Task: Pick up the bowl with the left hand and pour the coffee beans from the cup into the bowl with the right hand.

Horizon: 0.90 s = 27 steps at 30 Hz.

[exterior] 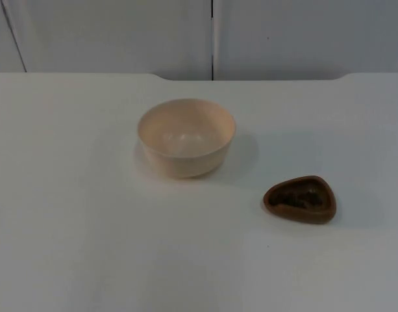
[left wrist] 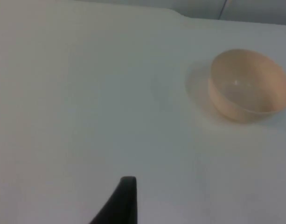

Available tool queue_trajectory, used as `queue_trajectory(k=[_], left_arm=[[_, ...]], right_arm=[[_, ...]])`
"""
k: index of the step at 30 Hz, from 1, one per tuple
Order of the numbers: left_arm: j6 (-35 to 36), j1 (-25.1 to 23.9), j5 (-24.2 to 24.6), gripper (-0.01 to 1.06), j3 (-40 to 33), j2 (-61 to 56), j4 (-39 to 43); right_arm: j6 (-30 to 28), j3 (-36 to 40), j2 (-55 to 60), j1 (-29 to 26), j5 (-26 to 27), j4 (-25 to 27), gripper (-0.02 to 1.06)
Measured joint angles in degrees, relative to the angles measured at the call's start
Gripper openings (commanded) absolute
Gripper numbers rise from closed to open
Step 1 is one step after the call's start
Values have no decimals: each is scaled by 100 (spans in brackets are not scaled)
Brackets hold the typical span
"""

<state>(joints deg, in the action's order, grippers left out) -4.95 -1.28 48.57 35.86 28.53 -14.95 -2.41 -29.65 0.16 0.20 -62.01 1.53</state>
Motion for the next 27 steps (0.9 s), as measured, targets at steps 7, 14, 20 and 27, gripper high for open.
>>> queue_trajectory(k=[7,14,20,27], left_arm=[[-132,0,-77,99,463,602,-51],[-217,0,-101,99,1009,1330,-62],[-345,0,-126,99,1341,1766,-110],[-608,0,-126,99,1533,2227,-428]], right_arm=[[0,0,0,0,0,0,105],[0,0,0,0,0,0,105],[0,0,0,0,0,0,105],[0,0,0,0,0,0,105]])
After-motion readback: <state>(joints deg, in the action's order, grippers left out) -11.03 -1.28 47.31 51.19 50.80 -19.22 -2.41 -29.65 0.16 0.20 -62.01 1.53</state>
